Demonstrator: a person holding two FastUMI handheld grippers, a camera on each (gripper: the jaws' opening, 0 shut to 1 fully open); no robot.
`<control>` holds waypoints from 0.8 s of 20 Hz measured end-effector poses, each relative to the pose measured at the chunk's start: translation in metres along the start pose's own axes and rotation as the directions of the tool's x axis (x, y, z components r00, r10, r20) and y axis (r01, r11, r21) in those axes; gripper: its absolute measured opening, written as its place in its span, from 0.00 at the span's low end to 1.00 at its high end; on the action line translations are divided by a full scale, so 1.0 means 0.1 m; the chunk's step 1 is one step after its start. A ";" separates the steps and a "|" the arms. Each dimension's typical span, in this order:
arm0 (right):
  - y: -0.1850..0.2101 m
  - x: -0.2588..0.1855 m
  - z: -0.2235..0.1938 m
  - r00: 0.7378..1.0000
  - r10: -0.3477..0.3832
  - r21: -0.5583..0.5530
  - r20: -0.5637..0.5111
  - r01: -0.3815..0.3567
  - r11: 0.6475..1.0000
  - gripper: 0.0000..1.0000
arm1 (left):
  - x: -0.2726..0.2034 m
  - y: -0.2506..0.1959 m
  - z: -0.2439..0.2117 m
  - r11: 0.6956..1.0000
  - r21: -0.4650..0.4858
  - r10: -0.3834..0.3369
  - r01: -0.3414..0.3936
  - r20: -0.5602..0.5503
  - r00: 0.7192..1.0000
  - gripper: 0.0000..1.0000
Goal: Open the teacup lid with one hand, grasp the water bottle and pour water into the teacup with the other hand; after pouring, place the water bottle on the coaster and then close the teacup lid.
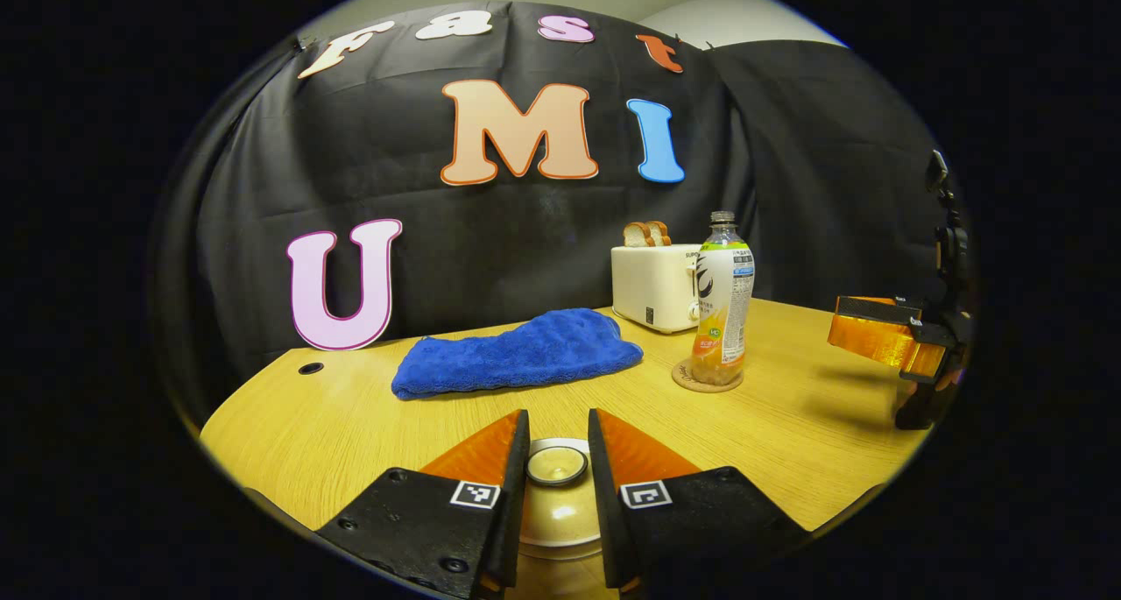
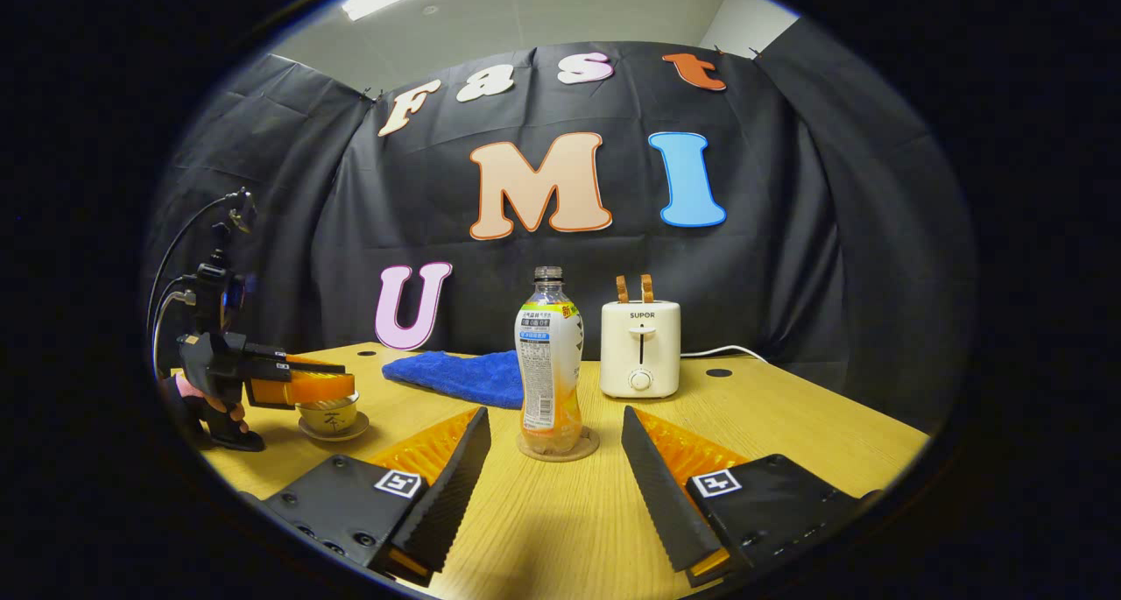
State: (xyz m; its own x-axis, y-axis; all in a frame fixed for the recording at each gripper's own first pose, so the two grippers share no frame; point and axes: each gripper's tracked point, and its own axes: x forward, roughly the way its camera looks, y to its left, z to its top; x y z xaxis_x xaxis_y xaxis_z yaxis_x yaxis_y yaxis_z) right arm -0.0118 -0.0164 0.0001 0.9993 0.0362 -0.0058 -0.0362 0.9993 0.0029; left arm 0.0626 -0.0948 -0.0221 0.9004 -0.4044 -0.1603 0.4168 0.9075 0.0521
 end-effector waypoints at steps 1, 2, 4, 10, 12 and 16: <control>0.00 0.00 0.00 1.000 0.000 0.000 0.000 0.000 1.000 0.95 | -0.01 0.00 0.02 1.000 -0.003 0.000 0.000 0.006 1.000 0.35; 0.00 0.00 0.00 1.000 0.000 0.000 0.000 0.000 1.000 0.95 | -0.02 0.00 0.04 1.000 -0.006 -0.001 0.001 0.015 1.000 0.41; 0.00 0.00 0.00 1.000 0.000 0.000 0.000 0.000 1.000 0.95 | -0.01 0.04 0.03 1.000 -0.014 0.005 -0.004 0.034 0.999 0.68; 0.00 0.00 0.00 1.000 0.000 0.000 0.000 0.000 1.000 0.95 | -0.11 0.08 0.13 0.999 -0.040 0.029 -0.025 0.088 0.996 0.96; 0.00 0.00 0.00 1.000 0.000 0.000 0.000 0.000 1.000 0.95 | -0.15 0.11 0.18 0.998 -0.056 0.045 -0.039 0.115 0.992 0.96; -0.01 0.00 0.00 1.000 -0.008 -0.001 0.001 0.008 1.000 0.95 | -0.28 0.12 0.18 0.997 -0.058 0.054 -0.046 0.131 0.990 0.96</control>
State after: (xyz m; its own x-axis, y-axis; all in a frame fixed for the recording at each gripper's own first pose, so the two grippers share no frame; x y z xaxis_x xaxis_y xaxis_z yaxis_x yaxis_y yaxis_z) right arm -0.0116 -0.0177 -0.0001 0.9996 0.0284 -0.0052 -0.0284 0.9996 0.0020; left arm 0.0448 -0.0746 0.0003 0.9300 -0.3666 -0.0271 0.3668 0.9303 0.0027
